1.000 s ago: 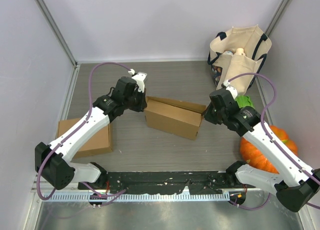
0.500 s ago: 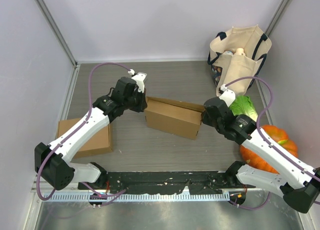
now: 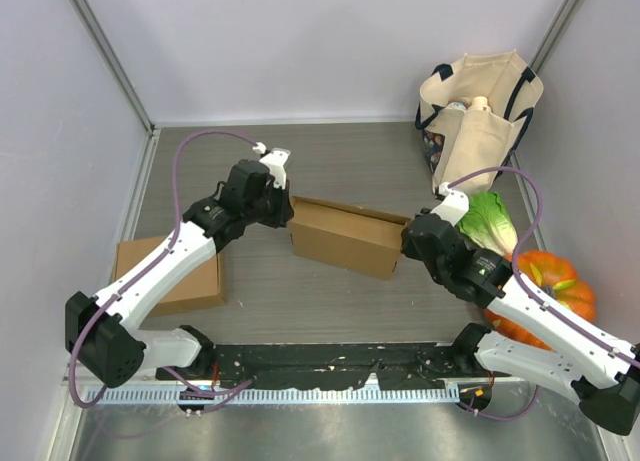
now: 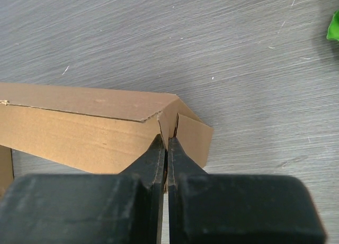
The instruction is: Fold the paper box
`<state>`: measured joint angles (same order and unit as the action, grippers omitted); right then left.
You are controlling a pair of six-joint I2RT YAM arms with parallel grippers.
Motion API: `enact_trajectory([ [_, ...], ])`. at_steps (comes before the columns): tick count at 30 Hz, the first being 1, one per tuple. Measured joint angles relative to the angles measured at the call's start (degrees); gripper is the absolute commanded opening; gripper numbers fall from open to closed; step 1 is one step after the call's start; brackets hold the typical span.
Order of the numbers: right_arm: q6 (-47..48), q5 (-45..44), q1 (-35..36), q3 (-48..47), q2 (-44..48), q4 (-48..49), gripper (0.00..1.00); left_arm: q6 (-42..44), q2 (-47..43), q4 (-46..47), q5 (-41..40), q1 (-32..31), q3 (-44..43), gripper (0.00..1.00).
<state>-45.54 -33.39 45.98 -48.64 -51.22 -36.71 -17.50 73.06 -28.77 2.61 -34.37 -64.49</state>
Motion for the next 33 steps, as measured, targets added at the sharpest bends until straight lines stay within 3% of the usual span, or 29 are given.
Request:
enact_trajectory([
  [3,0.20,-0.11,0.46,1.31,1.05,1.40,0.22,-0.13,-1.29,1.38,-0.04,0.00,1.68,0.00],
  [4,0.31,0.13,0.46,1.27,1.14,1.33,0.33,-0.15,-1.60,1.70,-0.04,0.00,2.10,0.00],
  [5,0.61,0.94,0.57,1.16,1.60,1.11,0.51,-0.17,-1.90,2.23,-0.13,0.00,2.60,0.00],
  [8,2.73,4.83,0.98,-0.63,2.25,-0.04,0.72,-0.35,-2.60,3.30,-0.33,-0.02,3.87,0.00],
  [10,4.50,7.93,1.25,-2.27,3.30,-2.14,0.76,-0.42,-2.69,3.74,-0.31,-0.15,4.11,0.00],
  [14,3.98,8.87,1.51,-8.92,5.64,-8.59,0.99,-0.52,-2.71,4.15,-0.22,-0.17,4.31,0.00],
  [18,-4.81,4.70,-0.90,-15.34,4.81,-14.53,0.99,-0.61,-3.23,4.48,-0.26,-0.17,4.90,0.00],
  [25,-11.67,6.67,-8.70,-16.87,-2.23,-12.63,0.96,-1.66,-4.57,5.38,-0.37,-0.17,6.45,0.00],
  [30,-16.22,9.35,-9.60,-15.87,-7.26,-10.38,0.77,-1.70,-4.68,5.46,-0.50,-0.20,6.56,0.00],
  [31,-17.35,10.01,-9.60,-15.04,-7.43,-9.64,0.64,-1.73,-4.70,5.44,-0.50,-0.20,6.56,0.00],
  [33,-19.04,11.15,-9.60,-12.83,-7.28,-8.61,0.54,-1.70,-4.70,5.44,-0.59,-0.24,6.56,0.00],
])
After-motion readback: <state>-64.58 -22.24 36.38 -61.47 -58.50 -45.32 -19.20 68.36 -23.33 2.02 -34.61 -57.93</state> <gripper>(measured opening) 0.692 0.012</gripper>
